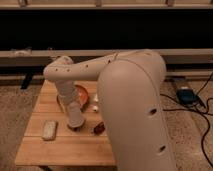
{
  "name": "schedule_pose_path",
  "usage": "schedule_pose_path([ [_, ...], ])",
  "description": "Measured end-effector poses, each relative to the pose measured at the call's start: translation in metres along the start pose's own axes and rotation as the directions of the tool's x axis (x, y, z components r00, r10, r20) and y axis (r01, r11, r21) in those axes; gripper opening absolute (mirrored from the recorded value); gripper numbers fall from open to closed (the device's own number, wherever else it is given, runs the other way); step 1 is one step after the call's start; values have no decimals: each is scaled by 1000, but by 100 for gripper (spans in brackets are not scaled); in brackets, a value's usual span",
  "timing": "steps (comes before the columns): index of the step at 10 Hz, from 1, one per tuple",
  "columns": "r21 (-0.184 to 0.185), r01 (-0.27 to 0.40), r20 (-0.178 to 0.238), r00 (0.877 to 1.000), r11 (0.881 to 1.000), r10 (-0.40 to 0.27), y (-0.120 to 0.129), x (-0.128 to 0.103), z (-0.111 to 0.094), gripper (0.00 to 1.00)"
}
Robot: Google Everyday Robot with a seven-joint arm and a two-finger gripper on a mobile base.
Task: Place the ceramic cup over the eraser
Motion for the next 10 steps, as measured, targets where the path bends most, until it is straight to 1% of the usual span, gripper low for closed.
schedule_pose_path([
  [2, -4, 2, -3, 1000, 1000, -2, 4, 4, -4, 80],
  [4, -12, 3, 3, 1000, 1000, -3, 6, 11, -14, 80],
  [6, -16, -1, 15, 1000, 1000, 1, 7, 22, -27, 80],
  [7, -17, -7, 30, 1000, 1000, 7, 6, 25, -34, 80],
  [9, 1, -63, 59, 996, 998, 63, -5, 33, -46, 80],
  [10, 6, -76, 65, 995, 997, 75, -8, 34, -48, 80],
])
